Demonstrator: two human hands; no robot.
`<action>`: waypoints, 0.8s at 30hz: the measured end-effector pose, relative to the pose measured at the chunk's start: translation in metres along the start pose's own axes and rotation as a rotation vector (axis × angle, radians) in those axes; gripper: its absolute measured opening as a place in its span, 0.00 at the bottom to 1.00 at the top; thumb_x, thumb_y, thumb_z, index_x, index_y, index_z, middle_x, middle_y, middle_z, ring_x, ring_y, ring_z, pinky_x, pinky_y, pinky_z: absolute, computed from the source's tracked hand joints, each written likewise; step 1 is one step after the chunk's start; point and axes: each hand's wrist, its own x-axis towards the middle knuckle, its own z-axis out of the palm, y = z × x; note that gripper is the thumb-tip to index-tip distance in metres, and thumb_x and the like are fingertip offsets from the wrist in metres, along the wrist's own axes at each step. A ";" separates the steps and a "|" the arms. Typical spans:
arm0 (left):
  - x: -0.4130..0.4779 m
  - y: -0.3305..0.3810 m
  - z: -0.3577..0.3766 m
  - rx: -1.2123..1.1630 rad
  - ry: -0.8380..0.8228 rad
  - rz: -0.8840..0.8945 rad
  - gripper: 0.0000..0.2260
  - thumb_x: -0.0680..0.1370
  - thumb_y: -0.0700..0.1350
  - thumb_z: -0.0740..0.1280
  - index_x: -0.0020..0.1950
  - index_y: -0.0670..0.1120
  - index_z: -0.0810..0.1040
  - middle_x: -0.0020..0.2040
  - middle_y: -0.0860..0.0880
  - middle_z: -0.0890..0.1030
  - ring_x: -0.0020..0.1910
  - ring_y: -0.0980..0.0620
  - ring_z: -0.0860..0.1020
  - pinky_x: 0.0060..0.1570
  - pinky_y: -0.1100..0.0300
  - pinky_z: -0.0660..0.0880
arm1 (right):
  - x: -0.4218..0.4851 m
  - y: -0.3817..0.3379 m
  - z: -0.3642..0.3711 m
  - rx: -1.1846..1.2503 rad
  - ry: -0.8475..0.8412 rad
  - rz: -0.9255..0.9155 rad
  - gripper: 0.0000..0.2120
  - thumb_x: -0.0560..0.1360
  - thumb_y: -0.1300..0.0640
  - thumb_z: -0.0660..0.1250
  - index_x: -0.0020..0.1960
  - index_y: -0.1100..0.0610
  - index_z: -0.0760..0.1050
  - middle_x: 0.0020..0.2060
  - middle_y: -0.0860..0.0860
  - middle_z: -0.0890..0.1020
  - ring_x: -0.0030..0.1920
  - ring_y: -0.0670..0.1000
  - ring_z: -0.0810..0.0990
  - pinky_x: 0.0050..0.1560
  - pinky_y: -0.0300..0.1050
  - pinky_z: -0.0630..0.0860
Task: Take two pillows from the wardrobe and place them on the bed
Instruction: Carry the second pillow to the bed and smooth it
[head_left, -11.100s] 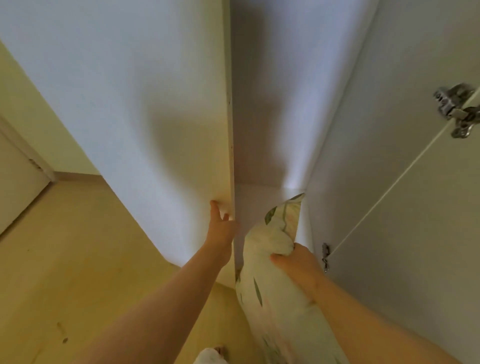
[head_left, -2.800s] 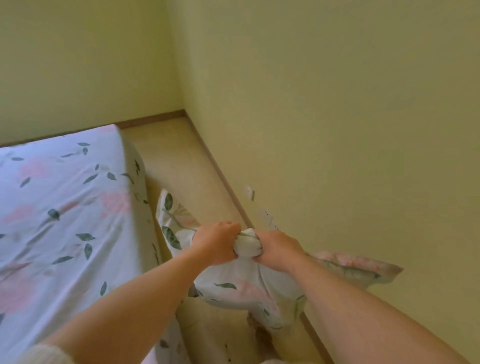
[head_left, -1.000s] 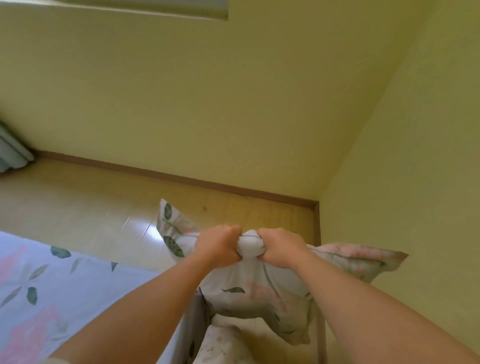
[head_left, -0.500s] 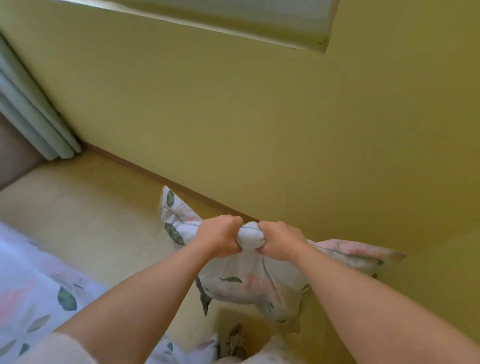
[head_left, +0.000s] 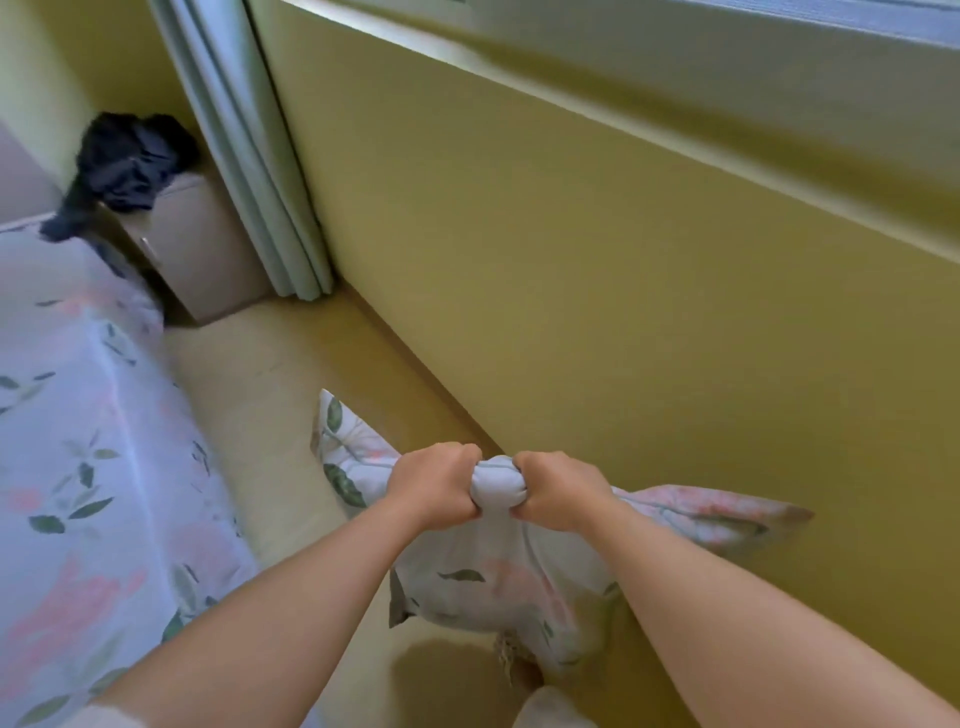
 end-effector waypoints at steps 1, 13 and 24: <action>0.013 -0.006 -0.007 0.002 -0.005 -0.037 0.12 0.69 0.49 0.68 0.49 0.46 0.72 0.50 0.47 0.79 0.49 0.44 0.77 0.37 0.57 0.66 | 0.019 0.000 -0.009 -0.007 -0.022 -0.029 0.12 0.71 0.54 0.63 0.53 0.54 0.71 0.52 0.53 0.80 0.53 0.57 0.78 0.42 0.43 0.66; 0.117 -0.140 -0.075 -0.130 0.050 -0.465 0.12 0.70 0.48 0.68 0.51 0.47 0.72 0.54 0.46 0.79 0.53 0.42 0.77 0.40 0.57 0.67 | 0.228 -0.085 -0.093 -0.159 -0.163 -0.396 0.08 0.71 0.54 0.63 0.43 0.51 0.63 0.52 0.53 0.80 0.44 0.55 0.72 0.41 0.42 0.65; 0.200 -0.342 -0.140 -0.217 0.121 -0.669 0.11 0.70 0.46 0.66 0.51 0.47 0.72 0.54 0.47 0.79 0.54 0.43 0.77 0.40 0.57 0.67 | 0.431 -0.241 -0.135 -0.296 -0.235 -0.538 0.12 0.71 0.54 0.64 0.55 0.54 0.71 0.54 0.53 0.80 0.54 0.57 0.78 0.42 0.43 0.66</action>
